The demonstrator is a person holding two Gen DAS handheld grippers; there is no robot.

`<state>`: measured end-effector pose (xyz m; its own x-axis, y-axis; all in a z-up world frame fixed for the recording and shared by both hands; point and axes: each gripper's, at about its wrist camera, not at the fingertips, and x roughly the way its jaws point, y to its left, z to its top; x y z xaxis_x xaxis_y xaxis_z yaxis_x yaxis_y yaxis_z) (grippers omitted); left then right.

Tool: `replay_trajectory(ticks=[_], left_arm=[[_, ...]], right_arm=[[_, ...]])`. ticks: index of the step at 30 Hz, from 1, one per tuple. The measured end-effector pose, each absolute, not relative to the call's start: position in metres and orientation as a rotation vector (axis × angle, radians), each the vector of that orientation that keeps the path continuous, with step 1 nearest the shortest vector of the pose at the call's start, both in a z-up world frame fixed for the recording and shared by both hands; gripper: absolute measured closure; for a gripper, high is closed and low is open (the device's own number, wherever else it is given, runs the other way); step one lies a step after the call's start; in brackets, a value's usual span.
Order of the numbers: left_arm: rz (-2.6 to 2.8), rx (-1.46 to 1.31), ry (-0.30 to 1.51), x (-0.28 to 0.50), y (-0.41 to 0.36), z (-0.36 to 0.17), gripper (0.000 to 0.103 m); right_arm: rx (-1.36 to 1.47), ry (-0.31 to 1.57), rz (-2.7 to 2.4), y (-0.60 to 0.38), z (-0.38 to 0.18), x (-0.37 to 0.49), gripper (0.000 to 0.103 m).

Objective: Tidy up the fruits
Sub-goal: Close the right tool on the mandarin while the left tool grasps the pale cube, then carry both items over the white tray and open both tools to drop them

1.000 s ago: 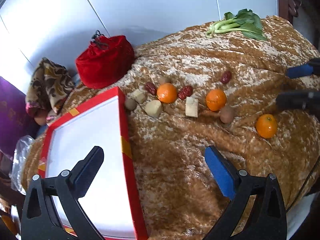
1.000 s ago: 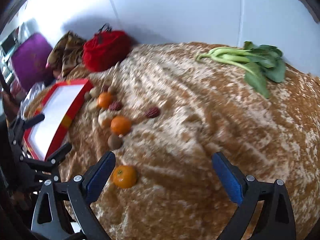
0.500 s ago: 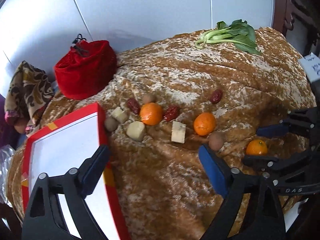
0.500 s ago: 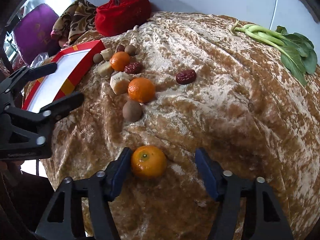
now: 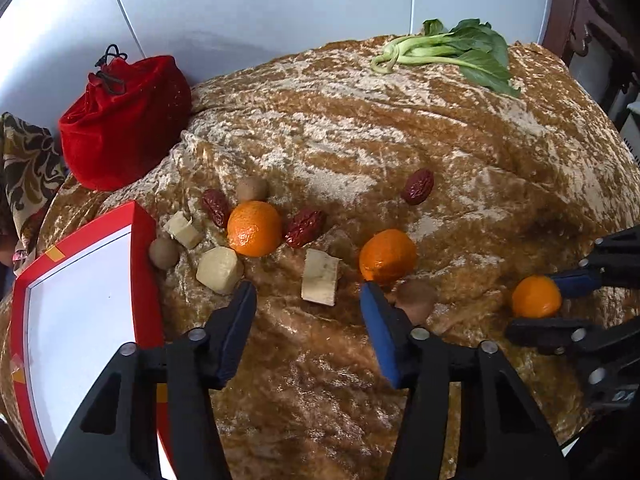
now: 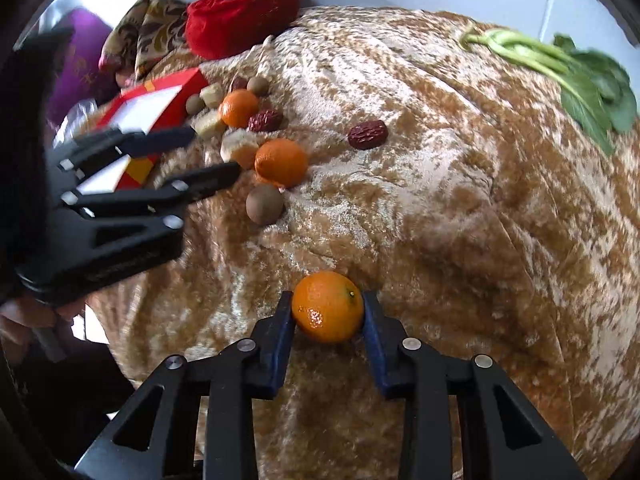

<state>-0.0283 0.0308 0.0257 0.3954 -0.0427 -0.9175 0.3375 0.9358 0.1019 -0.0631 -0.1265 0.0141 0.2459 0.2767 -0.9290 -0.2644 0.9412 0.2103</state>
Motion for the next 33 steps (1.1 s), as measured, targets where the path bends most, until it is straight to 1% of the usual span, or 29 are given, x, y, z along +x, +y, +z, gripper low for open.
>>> replay_trajectory(ticks=[2, 7, 9, 11, 12, 14, 16, 21, 27, 33], left_arm=[[-0.253, 0.262, 1.137, -0.027, 0.034, 0.022, 0.062], [-0.269, 0.275, 1.121, -0.025, 0.029, 0.015, 0.063], [-0.269, 0.283, 1.116, -0.025, 0.026, 0.014, 0.066], [-0.276, 0.271, 1.117, -0.023, 0.024, 0.013, 0.073], [-0.274, 0.271, 1.117, -0.023, 0.023, 0.012, 0.074], [-0.267, 0.278, 1.115, -0.019, 0.021, 0.007, 0.083], [-0.252, 0.275, 1.109, -0.020, 0.020, 0.006, 0.086], [-0.194, 0.249, 1.058, -0.026, 0.025, 0.015, 0.086], [-0.076, 0.265, 0.875, -0.050, 0.036, 0.059, 0.086], [0.086, 0.206, 0.734, -0.077, 0.082, 0.096, 0.086]], right_arm=[[0.061, 1.269, 0.368, -0.131, 0.018, -0.062, 0.070], [0.138, 1.254, 0.360, -0.135, 0.033, -0.057, 0.070], [0.160, 1.254, 0.366, -0.136, 0.039, -0.054, 0.070], [0.166, 1.257, 0.359, -0.135, 0.039, -0.055, 0.070], [0.169, 1.259, 0.354, -0.135, 0.038, -0.056, 0.070], [0.179, 1.266, 0.352, -0.134, 0.035, -0.054, 0.070], [0.179, 1.265, 0.350, -0.134, 0.033, -0.051, 0.070], [0.188, 1.251, 0.365, -0.136, 0.036, -0.052, 0.070], [0.207, 1.220, 0.384, -0.132, 0.043, -0.051, 0.070], [0.221, 1.163, 0.463, -0.108, 0.053, -0.049, 0.070]])
